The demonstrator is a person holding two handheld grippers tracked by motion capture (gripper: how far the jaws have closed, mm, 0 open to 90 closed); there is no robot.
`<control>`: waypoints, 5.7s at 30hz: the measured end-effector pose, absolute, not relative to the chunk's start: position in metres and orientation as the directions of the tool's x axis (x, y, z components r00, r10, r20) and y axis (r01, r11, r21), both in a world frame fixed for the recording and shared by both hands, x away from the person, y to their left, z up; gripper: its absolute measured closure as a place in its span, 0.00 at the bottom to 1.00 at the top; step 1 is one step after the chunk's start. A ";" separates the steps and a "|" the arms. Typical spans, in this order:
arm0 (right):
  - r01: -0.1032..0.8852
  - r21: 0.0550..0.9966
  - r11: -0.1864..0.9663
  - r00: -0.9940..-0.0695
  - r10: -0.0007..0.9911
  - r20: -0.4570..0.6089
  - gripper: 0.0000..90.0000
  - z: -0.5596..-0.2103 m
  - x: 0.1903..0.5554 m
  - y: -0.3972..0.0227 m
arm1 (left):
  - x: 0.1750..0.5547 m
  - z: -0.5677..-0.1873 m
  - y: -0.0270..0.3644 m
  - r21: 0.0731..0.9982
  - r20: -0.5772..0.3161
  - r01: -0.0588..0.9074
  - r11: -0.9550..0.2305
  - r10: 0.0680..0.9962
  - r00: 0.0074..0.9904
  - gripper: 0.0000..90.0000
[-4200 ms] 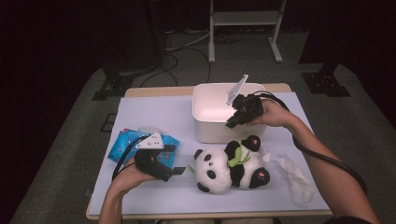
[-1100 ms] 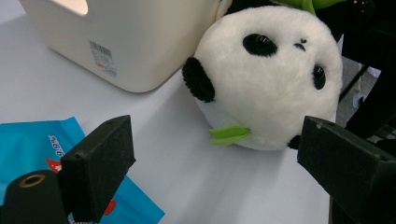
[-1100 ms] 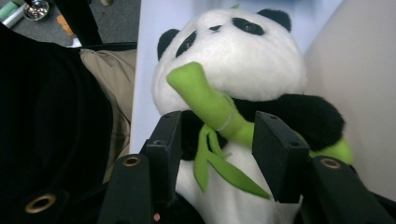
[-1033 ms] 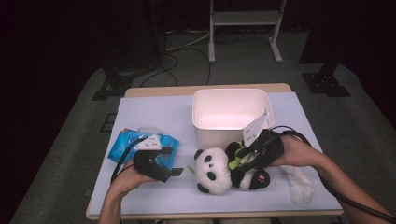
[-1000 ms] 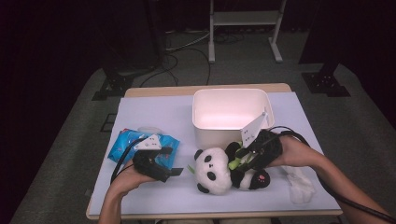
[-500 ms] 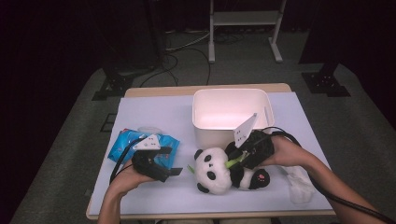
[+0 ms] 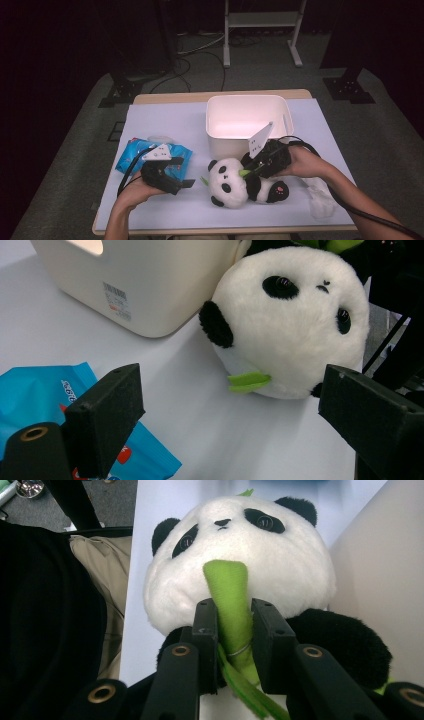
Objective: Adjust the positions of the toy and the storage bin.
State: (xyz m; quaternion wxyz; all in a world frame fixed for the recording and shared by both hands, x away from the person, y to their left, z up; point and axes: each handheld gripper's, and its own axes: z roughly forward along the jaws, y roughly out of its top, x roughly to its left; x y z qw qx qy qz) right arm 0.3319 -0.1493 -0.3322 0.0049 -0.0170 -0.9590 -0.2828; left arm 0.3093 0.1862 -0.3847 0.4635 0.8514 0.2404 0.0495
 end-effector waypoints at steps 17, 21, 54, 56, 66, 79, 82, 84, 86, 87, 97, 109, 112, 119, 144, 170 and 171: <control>0.049 0.572 0.819 -0.999 0.030 0.043 0.83 -0.322 0.339 -0.155 | 0.310 -0.386 0.188 0.810 -0.144 0.373 -0.454 0.461 0.875 0.11; 0.066 0.590 0.805 -0.997 0.034 0.064 0.83 -0.317 0.341 -0.158 | 0.310 -0.385 0.188 0.813 -0.143 0.369 -0.450 0.459 0.877 0.11; 0.049 0.607 0.793 -0.998 0.020 0.056 0.83 -0.278 0.338 -0.162 | 0.314 -0.385 0.197 0.819 -0.145 0.372 -0.437 0.470 0.871 0.11; 0.046 0.605 0.795 -0.999 0.018 0.052 0.83 -0.275 0.338 -0.161 | 0.314 -0.385 0.197 0.817 -0.144 0.373 -0.439 0.471 0.870 0.11; 0.049 0.618 0.785 -0.998 0.017 0.058 0.83 -0.257 0.340 -0.164 | 0.316 -0.386 0.202 0.822 -0.154 0.383 -0.420 0.484 0.861 0.11; 0.047 0.613 0.789 -0.999 0.022 0.048 0.83 -0.230 0.340 -0.166 | 0.319 -0.387 0.203 0.826 -0.163 0.386 -0.410 0.481 0.861 0.11; 0.041 0.612 0.790 -0.999 0.026 0.034 0.83 -0.220 0.341 -0.166 | 0.320 -0.388 0.204 0.825 -0.164 0.386 -0.412 0.479 0.862 0.11; 0.038 0.612 0.790 -0.999 0.026 0.027 0.83 -0.214 0.341 -0.166 | 0.320 -0.388 0.204 0.825 -0.165 0.387 -0.411 0.479 0.862 0.11; 0.033 0.614 0.789 -0.999 0.026 0.021 0.83 -0.210 0.341 -0.166 | 0.320 -0.388 0.205 0.826 -0.170 0.391 -0.407 0.481 0.860 0.11; 0.035 0.613 0.789 -0.999 0.028 0.021 0.83 -0.207 0.341 -0.167 | 0.320 -0.388 0.205 0.826 -0.167 0.389 -0.408 0.481 0.860 0.11; 0.028 0.612 0.790 -0.999 0.041 -0.008 0.83 -0.188 0.349 -0.166 | 0.319 -0.383 0.206 0.836 -0.163 0.379 -0.397 0.479 0.862 0.11; 0.048 0.611 0.790 -0.996 0.084 -0.030 0.83 -0.173 0.372 -0.168 | 0.320 -0.385 0.209 0.838 -0.175 0.387 -0.384 0.483 0.858 0.11; 0.047 0.610 0.791 -0.996 0.082 -0.030 0.83 -0.171 0.376 -0.167 | 0.320 -0.385 0.210 0.836 -0.176 0.389 -0.387 0.482 0.858 0.11; 0.037 0.602 0.798 -0.996 0.076 -0.040 0.83 -0.165 0.381 -0.165 | 0.321 -0.386 0.212 0.837 -0.175 0.389 -0.384 0.485 0.857 0.11; 0.046 0.603 0.796 -0.994 0.096 -0.052 0.83 -0.145 0.419 -0.162 | 0.324 -0.389 0.214 0.837 -0.199 0.405 -0.369 0.484 0.852 0.11; 0.102 0.590 0.801 -0.992 0.127 0.000 0.83 -0.174 0.473 -0.155 | 0.325 -0.389 0.218 0.835 -0.202 0.411 -0.365 0.492 0.847 0.11; 0.106 0.590 0.801 -0.992 0.130 0.003 0.83 -0.175 0.475 -0.154 | 0.325 -0.389 0.217 0.834 -0.202 0.412 -0.367 0.493 0.846 0.11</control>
